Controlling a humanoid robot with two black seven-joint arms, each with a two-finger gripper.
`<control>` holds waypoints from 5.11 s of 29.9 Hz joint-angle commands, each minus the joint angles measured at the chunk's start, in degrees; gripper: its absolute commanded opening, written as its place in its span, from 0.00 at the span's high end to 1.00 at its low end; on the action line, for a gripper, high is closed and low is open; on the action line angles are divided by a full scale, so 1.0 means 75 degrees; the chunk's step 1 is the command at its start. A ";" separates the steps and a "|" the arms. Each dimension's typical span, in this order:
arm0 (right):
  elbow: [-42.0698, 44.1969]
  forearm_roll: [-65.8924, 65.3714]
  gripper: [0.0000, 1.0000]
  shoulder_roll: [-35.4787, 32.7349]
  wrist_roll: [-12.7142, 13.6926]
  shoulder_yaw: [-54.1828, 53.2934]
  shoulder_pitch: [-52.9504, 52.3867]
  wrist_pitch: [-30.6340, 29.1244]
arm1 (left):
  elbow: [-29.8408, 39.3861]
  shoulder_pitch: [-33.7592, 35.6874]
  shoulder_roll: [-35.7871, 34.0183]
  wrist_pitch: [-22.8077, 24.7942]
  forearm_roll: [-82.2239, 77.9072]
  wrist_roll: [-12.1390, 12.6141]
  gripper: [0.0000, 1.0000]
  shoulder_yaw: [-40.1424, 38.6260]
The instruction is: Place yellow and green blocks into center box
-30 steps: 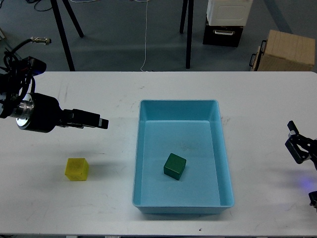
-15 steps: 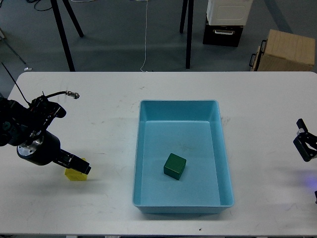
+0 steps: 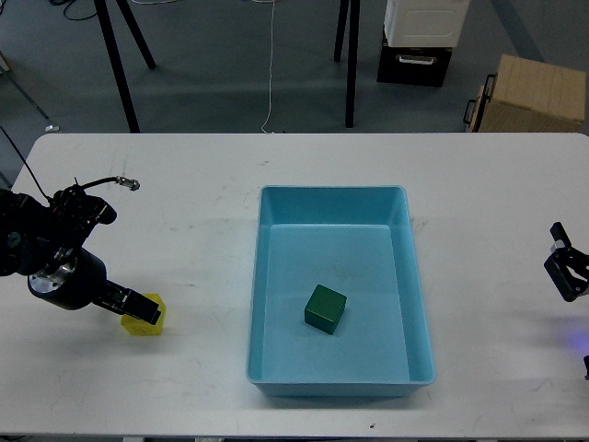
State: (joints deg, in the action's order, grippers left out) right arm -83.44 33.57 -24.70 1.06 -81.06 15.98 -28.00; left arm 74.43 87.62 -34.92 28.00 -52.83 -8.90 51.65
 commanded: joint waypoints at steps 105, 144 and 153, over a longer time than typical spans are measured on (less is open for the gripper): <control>0.0438 -0.0035 0.00 -0.0024 0.0023 -0.0032 0.0072 0.0000 | -0.2459 0.1220 0.3346 0.0000 0.1957 -0.2547 0.16 -0.4764; 0.0427 -0.0222 0.00 -0.0024 0.0011 0.0108 -0.0163 0.0000 | -0.2216 -0.8644 0.2581 0.0000 0.3575 -0.2547 0.06 -1.7373; 0.0345 -0.0468 0.00 0.0000 -0.0001 0.0120 -0.0280 0.0000 | 0.0082 -1.1458 0.3180 0.0000 0.3657 -0.2547 0.06 -1.7808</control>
State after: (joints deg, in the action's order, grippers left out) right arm -80.77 30.65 -24.65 1.05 -80.21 14.00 -28.00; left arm 70.28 7.75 -12.03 28.00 -25.72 -28.00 -81.63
